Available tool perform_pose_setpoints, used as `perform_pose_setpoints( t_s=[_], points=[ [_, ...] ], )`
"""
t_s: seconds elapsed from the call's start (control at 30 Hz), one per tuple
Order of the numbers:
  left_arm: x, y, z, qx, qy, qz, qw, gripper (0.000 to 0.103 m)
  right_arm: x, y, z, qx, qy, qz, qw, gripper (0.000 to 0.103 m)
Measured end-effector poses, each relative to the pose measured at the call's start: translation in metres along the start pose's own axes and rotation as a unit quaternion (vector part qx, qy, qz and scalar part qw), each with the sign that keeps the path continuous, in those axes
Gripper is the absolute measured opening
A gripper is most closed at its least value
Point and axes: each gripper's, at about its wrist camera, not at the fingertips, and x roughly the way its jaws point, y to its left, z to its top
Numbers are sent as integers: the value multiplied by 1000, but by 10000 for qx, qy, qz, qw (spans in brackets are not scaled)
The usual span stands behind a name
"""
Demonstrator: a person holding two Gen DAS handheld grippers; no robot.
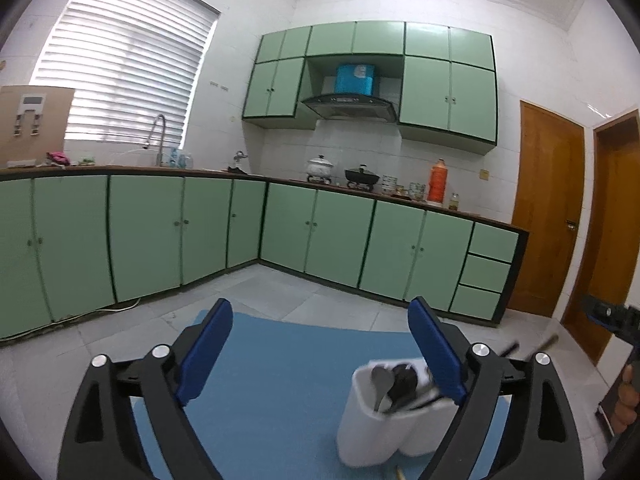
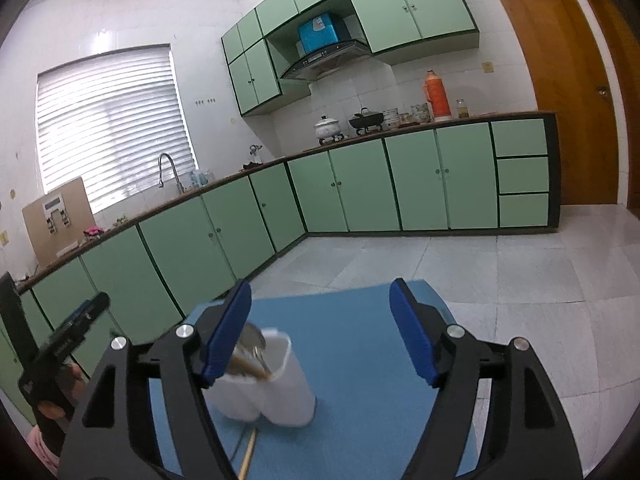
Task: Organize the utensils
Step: 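Withdraw both tools from the holder back over the remaining rod and chopstick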
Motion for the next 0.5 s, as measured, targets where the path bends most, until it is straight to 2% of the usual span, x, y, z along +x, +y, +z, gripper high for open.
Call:
perform_pose_setpoints(
  t_s=[0.23,0.5],
  points=[
    [-43,8,-40,118,160,58,9998,89,-24,14,-63,-63,216,-7,9997,73],
    [-78,10,-108,212,910,105,9956,89,-49,37,-150,-70,551,-274,9981,73]
  ],
)
